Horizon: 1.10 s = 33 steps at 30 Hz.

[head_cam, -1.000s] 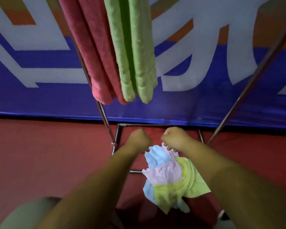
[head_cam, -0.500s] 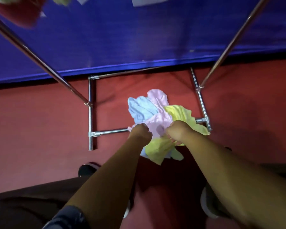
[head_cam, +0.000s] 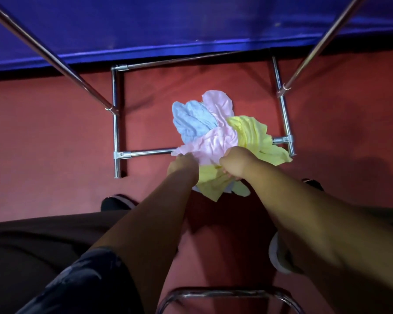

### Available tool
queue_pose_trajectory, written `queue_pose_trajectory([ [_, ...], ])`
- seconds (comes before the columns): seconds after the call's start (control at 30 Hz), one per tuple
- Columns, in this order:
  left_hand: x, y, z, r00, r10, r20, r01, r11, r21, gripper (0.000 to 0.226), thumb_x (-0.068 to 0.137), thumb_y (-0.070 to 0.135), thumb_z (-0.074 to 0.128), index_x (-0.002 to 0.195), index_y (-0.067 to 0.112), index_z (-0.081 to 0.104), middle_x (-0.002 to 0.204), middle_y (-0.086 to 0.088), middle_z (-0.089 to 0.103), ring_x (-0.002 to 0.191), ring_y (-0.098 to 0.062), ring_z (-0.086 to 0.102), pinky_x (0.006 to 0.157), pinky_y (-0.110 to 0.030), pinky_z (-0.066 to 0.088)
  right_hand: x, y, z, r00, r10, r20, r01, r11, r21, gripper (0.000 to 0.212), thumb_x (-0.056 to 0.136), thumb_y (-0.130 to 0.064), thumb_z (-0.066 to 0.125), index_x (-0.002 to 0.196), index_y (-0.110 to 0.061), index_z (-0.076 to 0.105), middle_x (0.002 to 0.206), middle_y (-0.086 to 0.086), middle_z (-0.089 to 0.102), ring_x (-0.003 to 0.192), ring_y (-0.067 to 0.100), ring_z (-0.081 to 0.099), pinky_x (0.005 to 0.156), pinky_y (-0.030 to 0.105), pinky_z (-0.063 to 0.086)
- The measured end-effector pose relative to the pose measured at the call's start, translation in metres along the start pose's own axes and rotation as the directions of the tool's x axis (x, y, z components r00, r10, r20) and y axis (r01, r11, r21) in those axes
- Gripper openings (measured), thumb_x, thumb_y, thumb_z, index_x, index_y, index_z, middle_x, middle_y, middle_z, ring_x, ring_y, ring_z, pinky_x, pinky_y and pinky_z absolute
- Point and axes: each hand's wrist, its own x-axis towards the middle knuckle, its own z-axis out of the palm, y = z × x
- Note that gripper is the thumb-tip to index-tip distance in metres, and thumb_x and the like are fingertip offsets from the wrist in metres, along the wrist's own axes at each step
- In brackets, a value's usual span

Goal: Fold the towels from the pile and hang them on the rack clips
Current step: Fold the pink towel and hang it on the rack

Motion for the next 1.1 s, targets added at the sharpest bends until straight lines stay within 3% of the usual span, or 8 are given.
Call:
queue_pose_trajectory([
  [0.2, 0.001, -0.003, -0.016, 0.967, 0.001, -0.254, -0.068, 0.964, -0.256, 0.014, 0.088, 0.011, 0.062, 0.082, 0.014, 0.075, 0.084, -0.009, 0.073, 0.098, -0.036, 0.072, 0.079, -0.031, 0.052, -0.004, 0.0, 0.002, 1.0, -0.001, -0.01, 0.001, 1.0, -0.013, 0.034, 0.104, -0.041, 0.057, 0.102, -0.008, 0.066, 0.102, 0.017, 0.079, 0.092, 0.035, 0.078, 0.088, 0.05, 0.065],
  [0.37, -0.023, 0.007, -0.059, 0.966, -0.081, -0.245, -0.137, 0.645, -0.752, 0.006, 0.088, 0.012, 0.059, 0.088, 0.01, 0.065, 0.08, -0.007, 0.073, 0.06, -0.027, 0.068, 0.05, -0.03, 0.052, -0.022, -0.011, -0.007, 0.992, -0.084, -0.094, 0.081, 0.996, -0.041, 0.049, 0.101, -0.025, 0.063, 0.149, -0.021, 0.055, 0.132, 0.011, 0.069, 0.111, 0.033, 0.071, 0.087, 0.039, 0.06],
  [0.43, -0.035, 0.013, -0.077, 0.961, -0.077, -0.265, -0.195, 0.494, -0.847, 0.009, 0.091, 0.01, 0.057, 0.084, 0.014, 0.062, 0.075, -0.005, 0.069, 0.064, -0.027, 0.066, 0.061, -0.043, 0.06, -0.035, -0.015, -0.012, 0.984, -0.154, -0.093, 0.156, 0.988, 0.012, 0.066, 0.096, -0.021, 0.072, 0.157, -0.032, 0.047, 0.135, 0.005, 0.065, 0.114, 0.03, 0.068, 0.087, 0.035, 0.056],
  [0.5, -0.05, 0.02, -0.097, 0.954, -0.08, -0.289, -0.236, 0.393, -0.889, 0.015, 0.093, 0.009, 0.058, 0.083, 0.019, 0.062, 0.078, -0.004, 0.067, 0.076, -0.026, 0.065, 0.073, -0.042, 0.06, -0.044, -0.02, -0.015, 0.965, -0.228, -0.132, 0.238, 0.969, 0.065, 0.037, 0.092, -0.025, 0.072, 0.124, -0.041, 0.058, 0.105, -0.002, 0.067, 0.096, 0.026, 0.069, 0.076, 0.033, 0.055],
  [0.57, -0.07, 0.027, -0.117, 0.951, -0.071, -0.301, -0.271, 0.281, -0.921, 0.009, 0.089, 0.011, 0.06, 0.088, 0.017, 0.066, 0.085, -0.008, 0.069, 0.078, -0.024, 0.065, 0.072, -0.036, 0.057, -0.058, -0.027, -0.021, 0.923, -0.281, -0.263, 0.314, 0.945, 0.093, 0.009, 0.094, -0.027, 0.064, 0.096, -0.035, 0.06, 0.085, -0.006, 0.064, 0.082, 0.022, 0.065, 0.063, 0.029, 0.048],
  [0.7, -0.112, 0.034, -0.162, 0.943, -0.049, -0.329, -0.323, 0.092, -0.942, 0.01, 0.098, -0.003, 0.061, 0.096, 0.005, 0.067, 0.077, -0.013, 0.068, 0.059, -0.02, 0.066, 0.053, -0.025, 0.055, -0.098, -0.051, -0.048, 0.848, -0.31, -0.429, 0.399, 0.908, 0.132, 0.013, 0.1, -0.016, 0.06, 0.094, -0.023, 0.069, 0.091, 0.003, 0.072, 0.083, 0.024, 0.065, 0.068, 0.034, 0.046],
  [0.83, -0.165, 0.026, -0.214, 0.916, 0.05, -0.398, -0.392, -0.095, -0.915, 0.019, 0.102, 0.0, 0.064, 0.084, 0.001, 0.069, 0.079, -0.021, 0.07, 0.068, -0.027, 0.069, 0.067, -0.032, 0.06, -0.157, -0.093, -0.084, 0.779, -0.341, -0.526, 0.499, 0.845, 0.191, 0.02, 0.095, -0.022, 0.058, 0.088, -0.006, 0.068, 0.087, 0.009, 0.068, 0.083, 0.024, 0.059, 0.07, 0.037, 0.04],
  [1.1, -0.268, 0.005, -0.296, 0.816, 0.054, -0.576, -0.563, -0.155, -0.812, 0.035, 0.091, -0.001, 0.054, 0.12, 0.003, 0.074, 0.085, -0.012, 0.06, 0.088, -0.026, 0.058, 0.092, -0.034, 0.059, -0.314, -0.148, -0.15, 0.668, -0.361, -0.651, 0.688, 0.633, 0.356, 0.021, 0.108, -0.036, 0.053, 0.107, -0.026, 0.072, 0.101, -0.002, 0.073, 0.09, 0.017, 0.066, 0.078, 0.032, 0.05],
])
